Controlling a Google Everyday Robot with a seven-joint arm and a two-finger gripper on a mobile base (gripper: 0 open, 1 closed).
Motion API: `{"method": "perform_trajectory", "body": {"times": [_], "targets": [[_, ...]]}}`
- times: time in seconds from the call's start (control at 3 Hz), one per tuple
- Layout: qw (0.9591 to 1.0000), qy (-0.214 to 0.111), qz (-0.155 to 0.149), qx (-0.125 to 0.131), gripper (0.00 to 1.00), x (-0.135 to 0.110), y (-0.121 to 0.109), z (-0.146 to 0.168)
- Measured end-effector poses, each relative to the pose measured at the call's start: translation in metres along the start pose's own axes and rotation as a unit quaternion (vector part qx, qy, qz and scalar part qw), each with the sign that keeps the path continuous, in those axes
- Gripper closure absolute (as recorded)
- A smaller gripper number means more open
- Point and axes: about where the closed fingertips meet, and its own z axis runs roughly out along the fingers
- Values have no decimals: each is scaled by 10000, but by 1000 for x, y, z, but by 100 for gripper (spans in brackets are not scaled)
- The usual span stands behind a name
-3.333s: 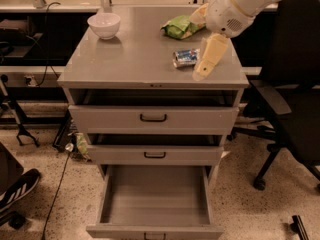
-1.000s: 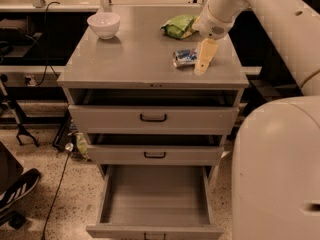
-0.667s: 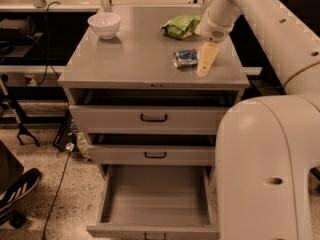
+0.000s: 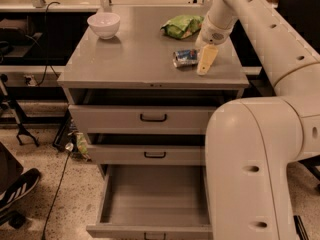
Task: Place redbull can into bottom drawer
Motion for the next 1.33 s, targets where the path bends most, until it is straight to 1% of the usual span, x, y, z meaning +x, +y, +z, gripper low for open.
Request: {"method": "perform_trajectory", "body": {"times": [0.33,0.67,1.0,1.33], "targets": [[9999,82,26,74,53,-10,2,-15],[9996,196,138,141,78,-16,15,-38],[9990,278,245,262,99,-32,37,-66],[9983,63,247,527,100,-73,84,-115]]}}
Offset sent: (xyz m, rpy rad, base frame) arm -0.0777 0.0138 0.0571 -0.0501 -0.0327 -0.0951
